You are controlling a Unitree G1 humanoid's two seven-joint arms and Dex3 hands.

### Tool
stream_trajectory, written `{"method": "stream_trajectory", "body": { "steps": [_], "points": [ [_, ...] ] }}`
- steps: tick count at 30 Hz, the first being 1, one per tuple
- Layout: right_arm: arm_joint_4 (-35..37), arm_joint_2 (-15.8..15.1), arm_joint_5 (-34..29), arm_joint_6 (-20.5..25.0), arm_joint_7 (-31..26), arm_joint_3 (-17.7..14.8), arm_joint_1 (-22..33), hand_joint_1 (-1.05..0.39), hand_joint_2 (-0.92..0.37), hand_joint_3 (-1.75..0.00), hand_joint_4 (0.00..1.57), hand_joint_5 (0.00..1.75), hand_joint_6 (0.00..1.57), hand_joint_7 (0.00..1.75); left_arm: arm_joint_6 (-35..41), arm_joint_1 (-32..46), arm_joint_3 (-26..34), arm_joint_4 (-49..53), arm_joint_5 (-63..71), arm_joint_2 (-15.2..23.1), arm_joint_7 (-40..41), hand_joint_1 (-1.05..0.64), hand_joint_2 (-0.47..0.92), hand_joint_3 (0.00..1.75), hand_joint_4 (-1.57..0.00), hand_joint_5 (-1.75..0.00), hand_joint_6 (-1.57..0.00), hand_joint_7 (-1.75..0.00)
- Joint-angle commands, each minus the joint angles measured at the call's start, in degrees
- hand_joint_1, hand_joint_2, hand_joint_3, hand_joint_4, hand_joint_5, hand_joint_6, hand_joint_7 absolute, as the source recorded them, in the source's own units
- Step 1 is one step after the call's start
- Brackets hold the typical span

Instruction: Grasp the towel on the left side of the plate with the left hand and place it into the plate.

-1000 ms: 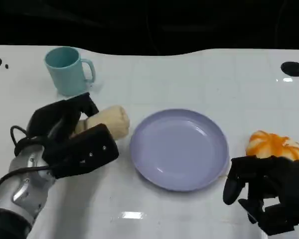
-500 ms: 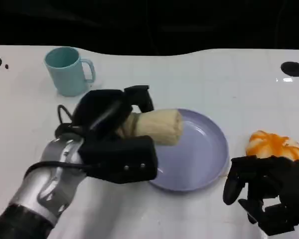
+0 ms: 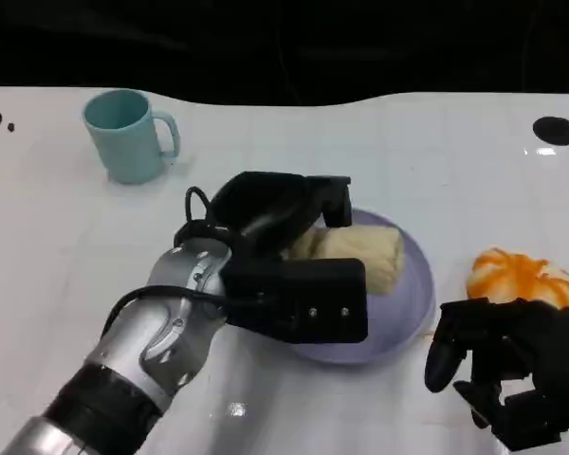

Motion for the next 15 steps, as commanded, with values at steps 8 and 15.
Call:
{"method": "stream_trajectory", "body": {
  "steps": [8, 15],
  "points": [
    [0.07, -0.87, 0.42, -0.54, 0.54, -0.98, 0.22, 0.04, -0.61, -1.02, 0.69, 1.67, 0.68, 1.43, -0.06, 0.66, -0.94, -1.61, -0.04, 2.79, -5.50, -0.51, 0.92, 0.05, -0.15, -0.57, -0.30, 0.00],
    [-0.11, -0.89, -0.35, -0.48, 0.15, -0.50, 0.25, 0.03, -0.61, -1.01, 0.70, 1.68, 0.68, 1.43, 1.20, 1.02, -0.50, -4.76, -0.27, 4.93, -9.87, -0.63, 0.92, 0.07, -0.11, -0.53, -0.26, 0.00]
  ]
}}
